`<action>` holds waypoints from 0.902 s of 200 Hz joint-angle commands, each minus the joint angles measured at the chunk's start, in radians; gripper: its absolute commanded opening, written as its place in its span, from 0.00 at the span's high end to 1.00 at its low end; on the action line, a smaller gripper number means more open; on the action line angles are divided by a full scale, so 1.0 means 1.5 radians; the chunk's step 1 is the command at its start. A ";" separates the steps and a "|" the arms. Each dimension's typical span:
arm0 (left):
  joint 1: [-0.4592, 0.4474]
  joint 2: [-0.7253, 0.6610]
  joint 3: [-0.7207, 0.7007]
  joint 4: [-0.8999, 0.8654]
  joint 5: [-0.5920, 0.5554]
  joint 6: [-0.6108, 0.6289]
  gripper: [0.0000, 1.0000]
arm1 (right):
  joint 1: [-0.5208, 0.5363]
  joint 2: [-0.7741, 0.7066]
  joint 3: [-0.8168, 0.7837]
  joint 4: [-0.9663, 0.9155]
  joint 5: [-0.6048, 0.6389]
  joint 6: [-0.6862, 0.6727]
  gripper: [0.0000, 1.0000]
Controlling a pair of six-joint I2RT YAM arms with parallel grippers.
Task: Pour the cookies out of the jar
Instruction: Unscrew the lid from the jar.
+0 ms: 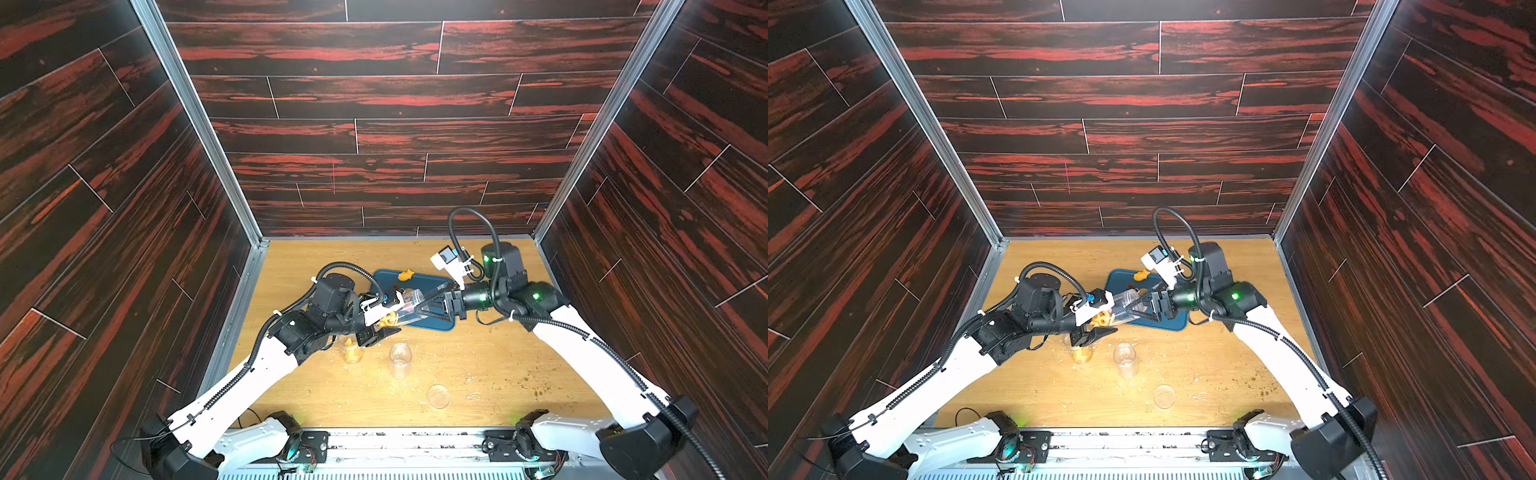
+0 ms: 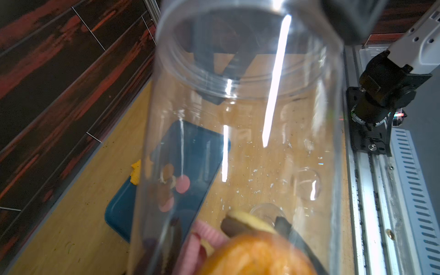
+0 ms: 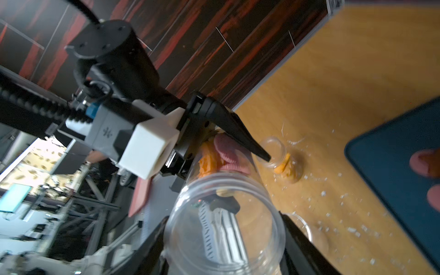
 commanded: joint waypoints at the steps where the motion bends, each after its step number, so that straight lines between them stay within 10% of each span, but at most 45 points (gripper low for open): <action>1: 0.013 -0.025 0.009 -0.010 0.016 -0.016 0.77 | -0.022 -0.043 -0.050 0.071 0.060 -0.090 0.45; 133: 0.013 -0.029 0.011 -0.022 0.021 -0.029 0.76 | -0.089 -0.060 -0.141 0.275 -0.043 -0.252 0.52; 180: 0.012 -0.020 0.014 -0.008 0.006 -0.029 0.77 | -0.100 -0.066 -0.124 0.263 -0.075 -0.172 0.32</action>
